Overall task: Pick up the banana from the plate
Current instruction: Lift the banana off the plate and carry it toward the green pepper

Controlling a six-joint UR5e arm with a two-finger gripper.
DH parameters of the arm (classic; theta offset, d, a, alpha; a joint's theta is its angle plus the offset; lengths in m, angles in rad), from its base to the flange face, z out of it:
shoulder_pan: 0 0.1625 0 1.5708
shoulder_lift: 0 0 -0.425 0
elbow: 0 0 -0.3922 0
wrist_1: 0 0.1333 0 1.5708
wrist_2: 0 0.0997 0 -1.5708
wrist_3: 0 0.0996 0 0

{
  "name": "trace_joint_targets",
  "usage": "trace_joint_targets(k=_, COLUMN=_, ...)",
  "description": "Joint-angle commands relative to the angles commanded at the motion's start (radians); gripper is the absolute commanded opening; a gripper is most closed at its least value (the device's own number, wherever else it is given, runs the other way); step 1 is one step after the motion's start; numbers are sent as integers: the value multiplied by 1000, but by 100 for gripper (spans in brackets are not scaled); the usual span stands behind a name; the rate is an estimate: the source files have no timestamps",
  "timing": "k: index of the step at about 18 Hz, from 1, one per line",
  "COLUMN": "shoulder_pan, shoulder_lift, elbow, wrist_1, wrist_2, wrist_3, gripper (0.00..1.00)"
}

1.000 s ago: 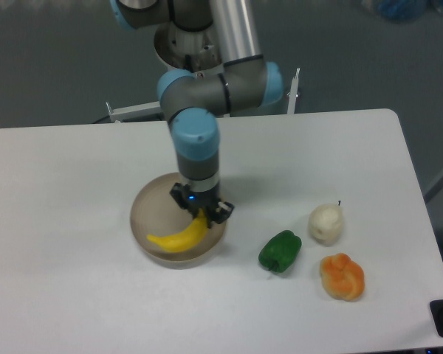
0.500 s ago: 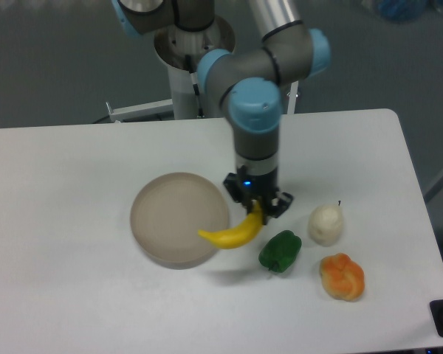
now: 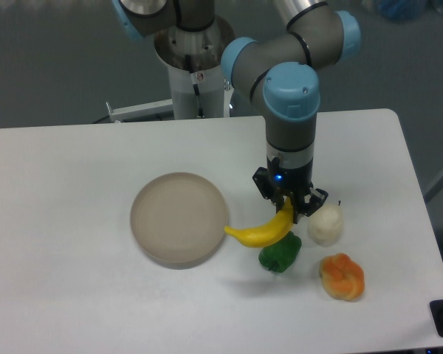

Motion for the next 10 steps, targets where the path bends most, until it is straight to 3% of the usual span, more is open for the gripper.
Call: trace_joint_targets(k=10, shoulder_pan=5, shoulder_lift=-3, elbow=8, wrist_1=0, wrist_2=2, wrist_3=2, gripper=24)
